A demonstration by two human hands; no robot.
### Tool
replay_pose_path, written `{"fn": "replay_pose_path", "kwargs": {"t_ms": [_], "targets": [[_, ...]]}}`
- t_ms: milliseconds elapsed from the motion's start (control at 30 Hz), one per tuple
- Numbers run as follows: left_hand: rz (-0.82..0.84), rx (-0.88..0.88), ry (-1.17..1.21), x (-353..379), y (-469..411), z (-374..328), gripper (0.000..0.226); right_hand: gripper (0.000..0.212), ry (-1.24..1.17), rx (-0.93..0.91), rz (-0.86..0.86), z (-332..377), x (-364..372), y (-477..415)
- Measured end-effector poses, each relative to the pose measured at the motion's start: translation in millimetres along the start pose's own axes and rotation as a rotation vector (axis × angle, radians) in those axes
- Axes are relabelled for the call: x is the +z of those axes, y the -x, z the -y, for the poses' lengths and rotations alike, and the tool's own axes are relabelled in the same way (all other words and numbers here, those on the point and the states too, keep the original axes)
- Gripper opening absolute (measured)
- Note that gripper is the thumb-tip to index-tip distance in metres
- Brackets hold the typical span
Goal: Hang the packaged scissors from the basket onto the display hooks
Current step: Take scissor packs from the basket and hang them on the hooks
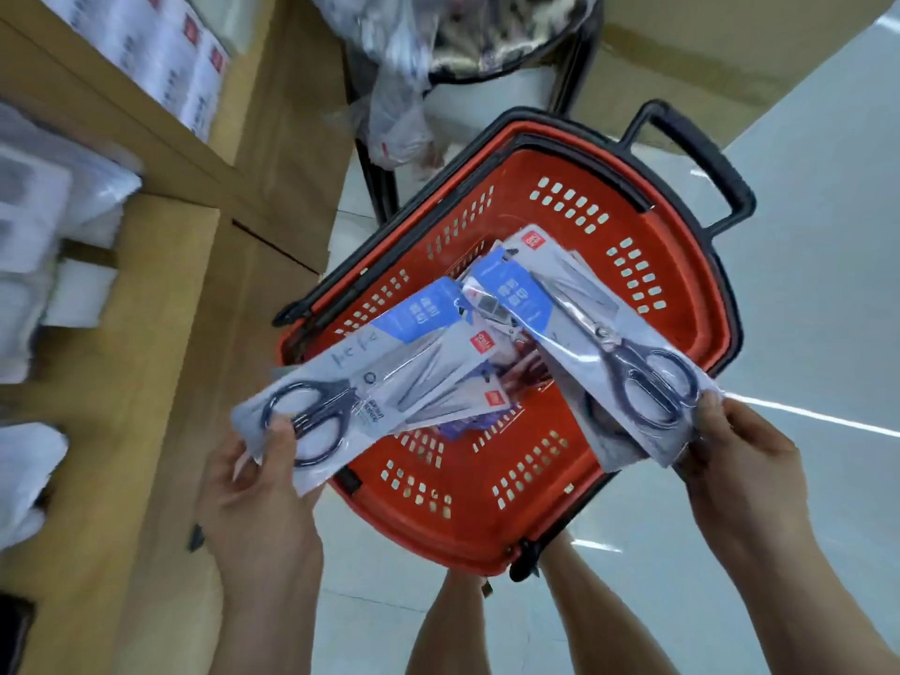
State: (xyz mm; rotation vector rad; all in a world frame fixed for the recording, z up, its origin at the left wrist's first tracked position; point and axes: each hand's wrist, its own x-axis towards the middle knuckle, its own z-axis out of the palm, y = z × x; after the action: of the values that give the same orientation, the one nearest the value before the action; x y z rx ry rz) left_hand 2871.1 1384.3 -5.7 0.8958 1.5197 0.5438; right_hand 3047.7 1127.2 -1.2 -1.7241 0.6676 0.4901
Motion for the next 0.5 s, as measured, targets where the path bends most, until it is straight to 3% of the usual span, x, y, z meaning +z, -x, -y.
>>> {"fn": "replay_pose_path", "kwargs": {"t_ms": [67,200,333,500], "targets": [[-0.008,-0.055,0.037,-7,16,-7,0.043,0.028,-0.058,0.037,0.029,12,3,22],[0.035,-0.088,-0.002,-7,54,-26,0.038,0.019,-0.071,0.031,0.105,35,12,68],[0.235,-0.017,-0.046,0,93,-48,0.069,0.024,-0.052,0.045,0.223,51,28,116],[0.392,0.035,-0.104,8,124,-73,0.035,0.045,-0.081,0.089,0.428,67,44,149]]}}
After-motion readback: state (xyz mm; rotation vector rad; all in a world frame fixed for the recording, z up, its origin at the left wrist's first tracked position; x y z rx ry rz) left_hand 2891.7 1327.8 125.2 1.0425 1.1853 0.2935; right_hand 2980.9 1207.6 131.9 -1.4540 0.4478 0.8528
